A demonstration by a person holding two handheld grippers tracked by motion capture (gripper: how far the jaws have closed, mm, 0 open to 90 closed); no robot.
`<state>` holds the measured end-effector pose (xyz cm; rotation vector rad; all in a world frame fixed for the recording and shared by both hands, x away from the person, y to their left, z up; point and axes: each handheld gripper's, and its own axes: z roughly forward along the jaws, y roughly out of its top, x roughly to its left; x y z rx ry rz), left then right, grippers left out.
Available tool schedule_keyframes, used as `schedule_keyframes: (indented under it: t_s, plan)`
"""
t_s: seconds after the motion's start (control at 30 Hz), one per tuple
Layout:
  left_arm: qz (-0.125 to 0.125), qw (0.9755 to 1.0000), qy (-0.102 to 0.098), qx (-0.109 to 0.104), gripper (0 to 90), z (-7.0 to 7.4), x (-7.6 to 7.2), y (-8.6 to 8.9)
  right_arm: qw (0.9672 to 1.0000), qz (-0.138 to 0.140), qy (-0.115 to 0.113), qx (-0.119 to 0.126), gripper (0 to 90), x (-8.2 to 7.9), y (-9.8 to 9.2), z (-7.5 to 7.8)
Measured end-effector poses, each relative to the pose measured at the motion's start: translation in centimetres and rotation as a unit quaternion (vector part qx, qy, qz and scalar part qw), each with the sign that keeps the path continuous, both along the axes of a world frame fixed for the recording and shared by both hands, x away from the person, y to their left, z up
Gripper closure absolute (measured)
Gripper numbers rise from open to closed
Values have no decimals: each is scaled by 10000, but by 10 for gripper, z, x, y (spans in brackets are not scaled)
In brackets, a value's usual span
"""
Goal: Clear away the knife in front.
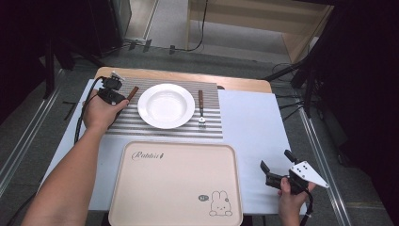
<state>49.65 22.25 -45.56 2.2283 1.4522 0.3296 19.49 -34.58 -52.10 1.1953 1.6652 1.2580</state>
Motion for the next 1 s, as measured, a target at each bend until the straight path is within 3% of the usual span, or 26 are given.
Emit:
schedule_keyframes:
  t_s: [0.57,0.8,1.0]
  plan:
    - [-201,9992,-226,-273,760,17,-33,6,10000,-17,-13,13,0,-1,0,0]
    - [-460,9983,-321,-137,761,24,-52,-1,10000,-33,-20,21,0,-1,-1,0]
    - [-599,9973,-372,-187,760,29,-66,-6,10000,-32,-20,17,0,-1,-1,0]
